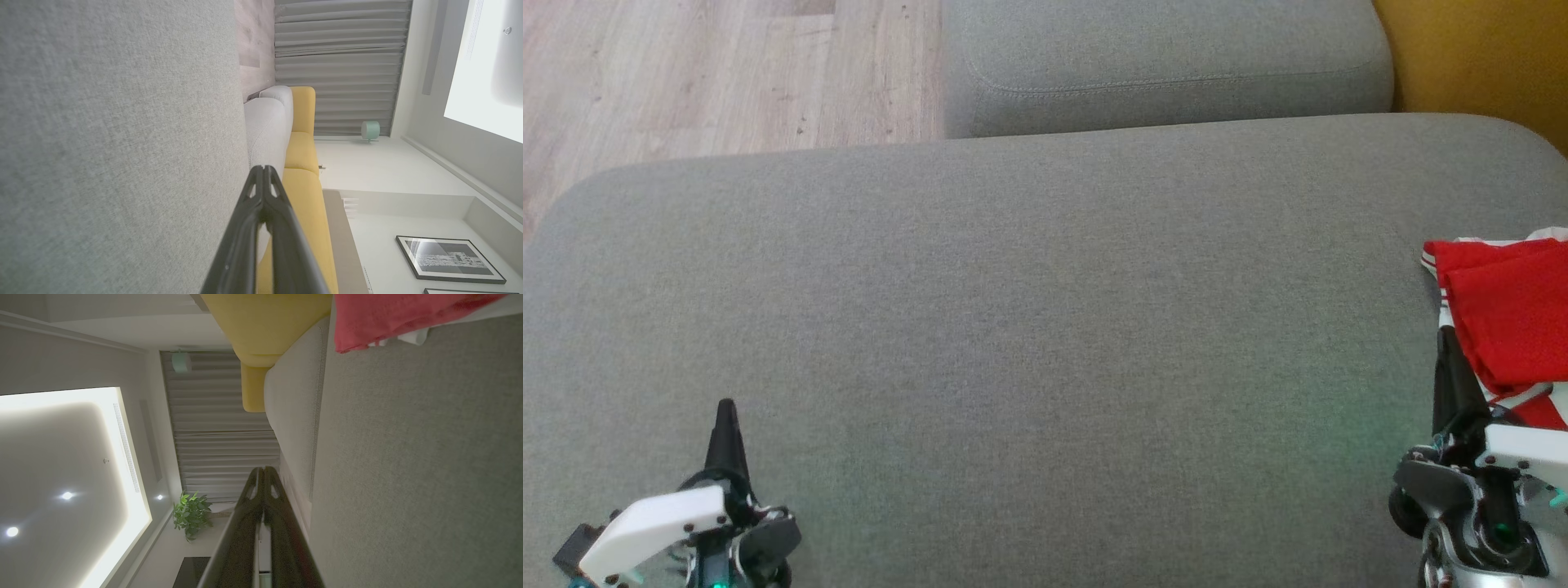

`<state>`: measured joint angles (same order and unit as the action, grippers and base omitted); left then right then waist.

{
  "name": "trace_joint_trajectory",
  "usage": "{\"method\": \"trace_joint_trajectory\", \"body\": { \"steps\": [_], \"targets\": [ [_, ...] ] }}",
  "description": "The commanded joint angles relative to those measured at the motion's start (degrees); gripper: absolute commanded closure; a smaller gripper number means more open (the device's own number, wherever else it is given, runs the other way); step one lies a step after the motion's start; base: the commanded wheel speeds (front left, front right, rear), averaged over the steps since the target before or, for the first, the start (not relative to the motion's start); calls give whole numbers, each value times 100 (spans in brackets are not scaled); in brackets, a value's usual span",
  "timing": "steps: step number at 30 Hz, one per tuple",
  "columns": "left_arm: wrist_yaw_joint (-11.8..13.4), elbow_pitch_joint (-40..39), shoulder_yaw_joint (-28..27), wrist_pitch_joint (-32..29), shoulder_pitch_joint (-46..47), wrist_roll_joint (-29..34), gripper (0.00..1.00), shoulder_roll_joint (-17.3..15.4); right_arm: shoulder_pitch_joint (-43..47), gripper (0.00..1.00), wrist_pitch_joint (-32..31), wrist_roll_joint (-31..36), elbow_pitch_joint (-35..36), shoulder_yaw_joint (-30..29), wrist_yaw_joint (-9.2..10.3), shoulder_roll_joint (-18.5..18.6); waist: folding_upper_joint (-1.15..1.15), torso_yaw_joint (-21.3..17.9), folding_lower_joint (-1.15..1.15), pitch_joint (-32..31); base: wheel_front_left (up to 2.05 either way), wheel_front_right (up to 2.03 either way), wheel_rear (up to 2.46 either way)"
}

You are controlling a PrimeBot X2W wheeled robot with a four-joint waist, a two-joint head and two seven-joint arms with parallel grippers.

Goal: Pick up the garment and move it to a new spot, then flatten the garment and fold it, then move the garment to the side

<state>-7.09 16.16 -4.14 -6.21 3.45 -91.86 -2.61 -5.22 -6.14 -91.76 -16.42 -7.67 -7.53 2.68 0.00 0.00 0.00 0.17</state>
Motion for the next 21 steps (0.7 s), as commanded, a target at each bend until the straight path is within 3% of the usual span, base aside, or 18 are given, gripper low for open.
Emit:
{"method": "trace_joint_trajectory", "body": {
  "steps": [1, 21],
  "targets": [
    [-40, -209, -237, -26, 274, -31, 100, -27, -97, 100, -36, -39, 239, 114, 4, 20, 0, 0, 0, 0, 0, 0, 0],
    [-40, -210, -237, -26, 274, -32, 100, -27, -97, 100, -35, -40, 239, 115, 4, 20, 0, 0, 0, 0, 0, 0, 0]
  ]
}}
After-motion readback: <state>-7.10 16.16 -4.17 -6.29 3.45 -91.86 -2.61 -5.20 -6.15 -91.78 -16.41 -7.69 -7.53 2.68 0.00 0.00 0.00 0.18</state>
